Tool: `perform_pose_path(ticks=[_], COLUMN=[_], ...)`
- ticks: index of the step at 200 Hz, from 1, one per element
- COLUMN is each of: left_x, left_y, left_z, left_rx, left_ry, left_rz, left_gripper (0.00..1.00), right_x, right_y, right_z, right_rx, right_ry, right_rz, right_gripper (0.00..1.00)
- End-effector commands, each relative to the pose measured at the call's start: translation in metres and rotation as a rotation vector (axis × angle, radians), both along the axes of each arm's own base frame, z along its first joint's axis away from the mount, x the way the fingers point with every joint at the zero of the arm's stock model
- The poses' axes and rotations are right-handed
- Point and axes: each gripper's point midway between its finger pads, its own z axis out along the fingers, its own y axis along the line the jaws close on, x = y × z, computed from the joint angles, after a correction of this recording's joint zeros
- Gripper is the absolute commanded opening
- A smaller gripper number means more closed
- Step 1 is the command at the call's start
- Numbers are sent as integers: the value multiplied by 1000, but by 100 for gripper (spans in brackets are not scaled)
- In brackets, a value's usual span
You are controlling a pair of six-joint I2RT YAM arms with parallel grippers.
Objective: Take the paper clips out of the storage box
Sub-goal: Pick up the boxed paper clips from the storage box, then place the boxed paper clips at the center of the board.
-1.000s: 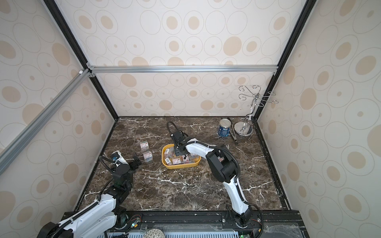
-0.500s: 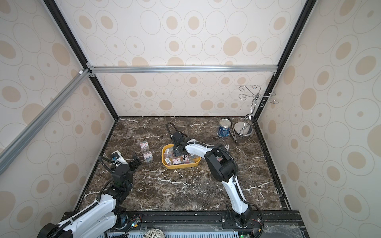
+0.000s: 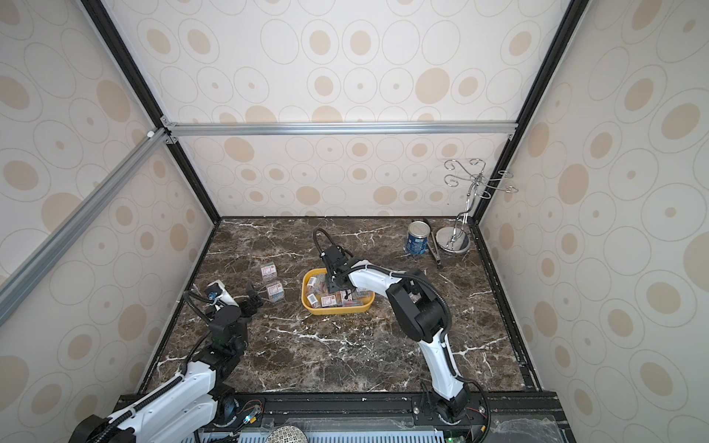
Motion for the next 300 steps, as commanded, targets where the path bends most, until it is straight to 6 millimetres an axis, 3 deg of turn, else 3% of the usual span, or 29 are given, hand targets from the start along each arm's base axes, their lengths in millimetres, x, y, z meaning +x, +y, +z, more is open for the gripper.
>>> perform_pose_path(ticks=[1,89,144,173,237,269,300], left_x=[-1,-1,-1,-1,-1,-1,-2], left_y=[5,4,2,2,1,2,2], left_z=[5,5,6,6,5,5,6], left_rx=[-11,-11,-12,-13,-12,-13,-15], left_ry=[-23,-25,-32,-33,-32,-33,-39], left_rz=[27,19,8,7,0,1,-1], left_gripper=[100,100,100,100,100,100,100], right_x=[-3,-36,-55,-60,-61,-61,-57], right_y=[-2,-36,-90,-126,-198,-220,-226], right_z=[40,112,133,130,103,90,76], right_rx=[60,193,194,203,178,167,159], right_ry=[-55,-213,-331,-340,-304,-280,-246], right_rz=[-8,-27,-127,-208,-374,-426,-430], right_gripper=[66,65,64,63,62,62,62])
